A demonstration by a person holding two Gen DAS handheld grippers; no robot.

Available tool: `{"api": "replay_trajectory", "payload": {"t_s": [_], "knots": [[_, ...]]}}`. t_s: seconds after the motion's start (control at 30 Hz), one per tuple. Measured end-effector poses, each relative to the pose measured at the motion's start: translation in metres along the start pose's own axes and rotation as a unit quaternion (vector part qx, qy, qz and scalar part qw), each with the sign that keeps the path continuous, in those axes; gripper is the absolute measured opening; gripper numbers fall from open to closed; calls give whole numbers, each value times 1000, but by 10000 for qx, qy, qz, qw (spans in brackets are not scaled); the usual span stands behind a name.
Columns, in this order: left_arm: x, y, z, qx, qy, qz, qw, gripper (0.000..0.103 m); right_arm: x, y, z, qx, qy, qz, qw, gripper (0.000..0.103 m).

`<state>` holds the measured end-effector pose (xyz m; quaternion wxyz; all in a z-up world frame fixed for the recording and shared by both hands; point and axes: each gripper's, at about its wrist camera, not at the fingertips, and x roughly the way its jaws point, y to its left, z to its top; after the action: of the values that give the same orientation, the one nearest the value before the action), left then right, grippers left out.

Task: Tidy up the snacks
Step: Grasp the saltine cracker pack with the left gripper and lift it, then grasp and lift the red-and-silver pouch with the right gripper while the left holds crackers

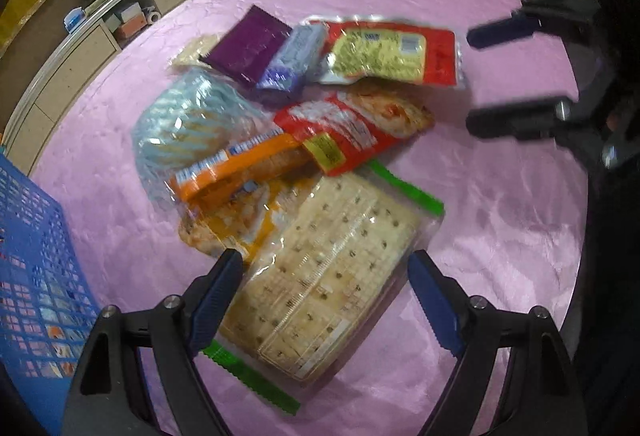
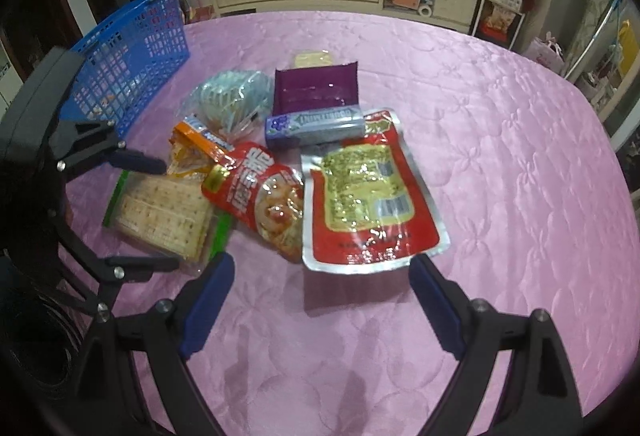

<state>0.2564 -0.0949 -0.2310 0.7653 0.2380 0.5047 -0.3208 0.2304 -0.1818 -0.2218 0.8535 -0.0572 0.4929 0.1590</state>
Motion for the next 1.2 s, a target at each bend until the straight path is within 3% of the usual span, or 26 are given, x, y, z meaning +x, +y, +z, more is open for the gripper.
{"api": "replay_trajectory", "payload": {"t_s": [0.27, 0.47, 0.73, 1.2], "knots": [[-20, -19, -21, -219, 15, 59, 9997, 66, -2, 2, 4, 88, 36, 93, 9999, 92], [-52, -14, -30, -688, -310, 286, 9967, 66, -5, -2, 13, 135, 15, 45, 9999, 92], [-79, -4, -29, -1417, -606, 662, 9858, 66, 15, -15, 35, 92, 263, -58, 9996, 92], [-51, 28, 19, -1971, -636, 659, 9761, 66, 77, -27, 69, -208, 958, -215, 9950, 92]]}}
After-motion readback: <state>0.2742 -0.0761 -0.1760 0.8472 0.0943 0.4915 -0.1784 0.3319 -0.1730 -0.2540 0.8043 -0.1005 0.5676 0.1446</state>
